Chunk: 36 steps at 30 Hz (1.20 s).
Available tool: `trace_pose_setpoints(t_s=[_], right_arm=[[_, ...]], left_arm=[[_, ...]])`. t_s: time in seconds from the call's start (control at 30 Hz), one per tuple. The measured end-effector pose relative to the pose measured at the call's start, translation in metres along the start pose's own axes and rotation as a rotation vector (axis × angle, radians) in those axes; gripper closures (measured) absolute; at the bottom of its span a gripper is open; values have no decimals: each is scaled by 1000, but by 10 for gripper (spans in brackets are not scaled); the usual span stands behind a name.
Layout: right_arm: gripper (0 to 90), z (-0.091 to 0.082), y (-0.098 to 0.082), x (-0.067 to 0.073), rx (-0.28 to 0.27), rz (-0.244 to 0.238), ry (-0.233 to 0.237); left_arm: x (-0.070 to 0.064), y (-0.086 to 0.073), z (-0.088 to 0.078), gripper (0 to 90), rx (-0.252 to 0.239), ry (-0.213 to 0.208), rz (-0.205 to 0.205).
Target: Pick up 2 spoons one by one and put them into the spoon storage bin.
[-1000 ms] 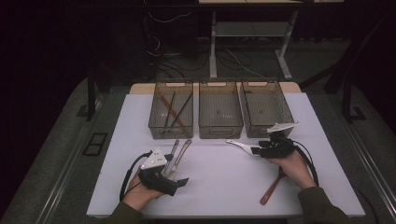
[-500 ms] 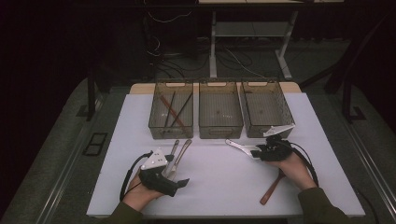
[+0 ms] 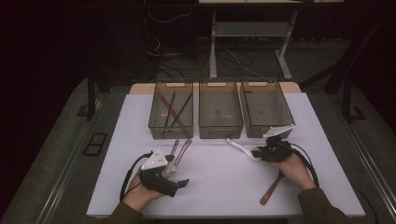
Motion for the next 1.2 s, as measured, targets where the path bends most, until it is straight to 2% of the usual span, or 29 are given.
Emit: trace_pose_setpoints(t_s=[0.23, 0.6, 1.2], right_arm=[[814, -3, 2, 3, -18, -22, -12], [816, -5, 2, 4, -14, -28, 1], [816, -14, 6, 2, -59, -21, 0]], left_arm=[[0, 0, 0, 0, -2, -2, 2], [0, 1, -1, 0, -4, 1, 3], [0, 1, -1, 0, -11, 0, -7]])
Point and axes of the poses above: each handheld gripper's, and its own axes: z roughly forward along the jaws, y roughly out of its top, x roughly to its left, the point moved 5 cm from there along z, roughly forward along the jaws, and after that the axes turned 8 degrees about -y, right-handed, at the moved point
